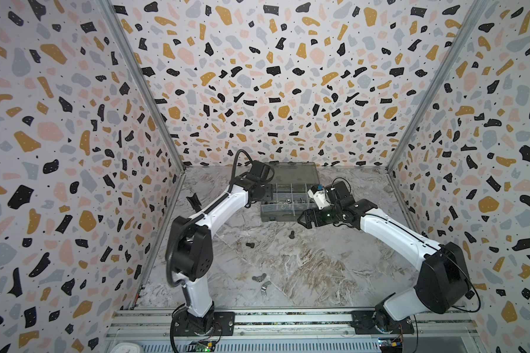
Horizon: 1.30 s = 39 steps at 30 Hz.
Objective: Sort the screws and nuts into containers
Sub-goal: Place the screw into the container, then pick up the screw at the center of the table.
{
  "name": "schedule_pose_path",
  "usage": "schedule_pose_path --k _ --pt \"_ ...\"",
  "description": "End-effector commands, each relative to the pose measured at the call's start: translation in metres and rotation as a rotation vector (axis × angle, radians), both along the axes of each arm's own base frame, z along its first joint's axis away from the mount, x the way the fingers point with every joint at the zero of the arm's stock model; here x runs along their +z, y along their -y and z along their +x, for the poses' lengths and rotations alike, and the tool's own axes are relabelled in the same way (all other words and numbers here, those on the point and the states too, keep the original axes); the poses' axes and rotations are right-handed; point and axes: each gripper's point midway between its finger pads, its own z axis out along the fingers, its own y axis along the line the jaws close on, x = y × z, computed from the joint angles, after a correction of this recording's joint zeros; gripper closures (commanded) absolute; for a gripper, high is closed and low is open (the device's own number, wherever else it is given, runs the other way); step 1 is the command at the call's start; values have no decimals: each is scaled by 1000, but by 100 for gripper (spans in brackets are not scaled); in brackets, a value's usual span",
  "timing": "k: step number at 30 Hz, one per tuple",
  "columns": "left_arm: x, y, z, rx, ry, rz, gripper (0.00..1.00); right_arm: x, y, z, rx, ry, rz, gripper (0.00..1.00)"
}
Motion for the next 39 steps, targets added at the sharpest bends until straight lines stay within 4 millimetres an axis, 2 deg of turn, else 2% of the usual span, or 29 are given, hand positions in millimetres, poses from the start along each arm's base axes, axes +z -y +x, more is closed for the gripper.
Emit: schedule_pose_path --k 1,5,9,14,21,39 --pt "-22 -28 -34 35 -33 60 32 3 -8 -27 26 7 -10 1" --pt "-56 -52 -85 61 -86 56 31 -7 -22 -58 59 -12 -7 1" --pt "-85 -62 -126 73 -110 -7 31 -19 -27 -83 74 -24 -22 1" --pt "-103 -70 -151 86 -110 -35 31 -31 -26 -106 76 -37 -27 1" --pt "-110 -65 -153 83 -102 -80 29 -31 -27 -119 78 -29 -40 1" --pt "-134 -56 -137 56 -164 -25 35 -27 -26 -109 70 -5 -53 1"
